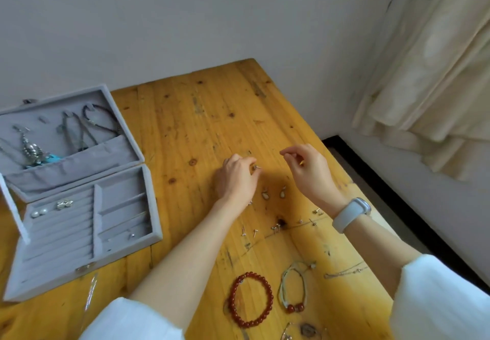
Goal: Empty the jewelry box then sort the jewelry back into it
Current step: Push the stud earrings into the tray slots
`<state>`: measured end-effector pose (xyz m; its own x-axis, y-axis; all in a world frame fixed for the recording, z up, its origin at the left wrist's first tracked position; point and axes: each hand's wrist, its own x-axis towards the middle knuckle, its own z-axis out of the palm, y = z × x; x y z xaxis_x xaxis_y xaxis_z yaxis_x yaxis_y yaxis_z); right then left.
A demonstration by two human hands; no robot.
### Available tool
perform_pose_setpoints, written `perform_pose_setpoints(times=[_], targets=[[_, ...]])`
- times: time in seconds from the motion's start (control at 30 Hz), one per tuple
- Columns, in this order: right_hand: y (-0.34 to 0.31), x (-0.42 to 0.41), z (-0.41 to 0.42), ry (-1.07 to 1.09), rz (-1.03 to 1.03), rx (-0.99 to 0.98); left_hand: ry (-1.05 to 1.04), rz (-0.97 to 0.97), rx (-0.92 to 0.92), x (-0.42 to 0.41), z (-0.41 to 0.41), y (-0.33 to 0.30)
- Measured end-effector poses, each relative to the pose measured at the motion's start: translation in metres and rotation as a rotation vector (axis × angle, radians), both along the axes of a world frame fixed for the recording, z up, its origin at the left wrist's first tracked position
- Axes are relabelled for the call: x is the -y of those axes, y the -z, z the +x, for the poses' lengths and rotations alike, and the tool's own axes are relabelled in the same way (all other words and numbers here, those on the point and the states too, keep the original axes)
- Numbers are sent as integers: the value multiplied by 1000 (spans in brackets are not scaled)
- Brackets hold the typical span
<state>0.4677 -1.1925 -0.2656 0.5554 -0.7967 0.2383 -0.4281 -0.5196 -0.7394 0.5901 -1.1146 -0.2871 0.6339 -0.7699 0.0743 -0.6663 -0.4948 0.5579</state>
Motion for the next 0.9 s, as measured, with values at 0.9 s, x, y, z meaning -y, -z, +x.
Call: perform_pose_setpoints(times=[0.9], targets=[[-35,-190,121,-663,552,360,-354,-737,-322,-269,66,-57]])
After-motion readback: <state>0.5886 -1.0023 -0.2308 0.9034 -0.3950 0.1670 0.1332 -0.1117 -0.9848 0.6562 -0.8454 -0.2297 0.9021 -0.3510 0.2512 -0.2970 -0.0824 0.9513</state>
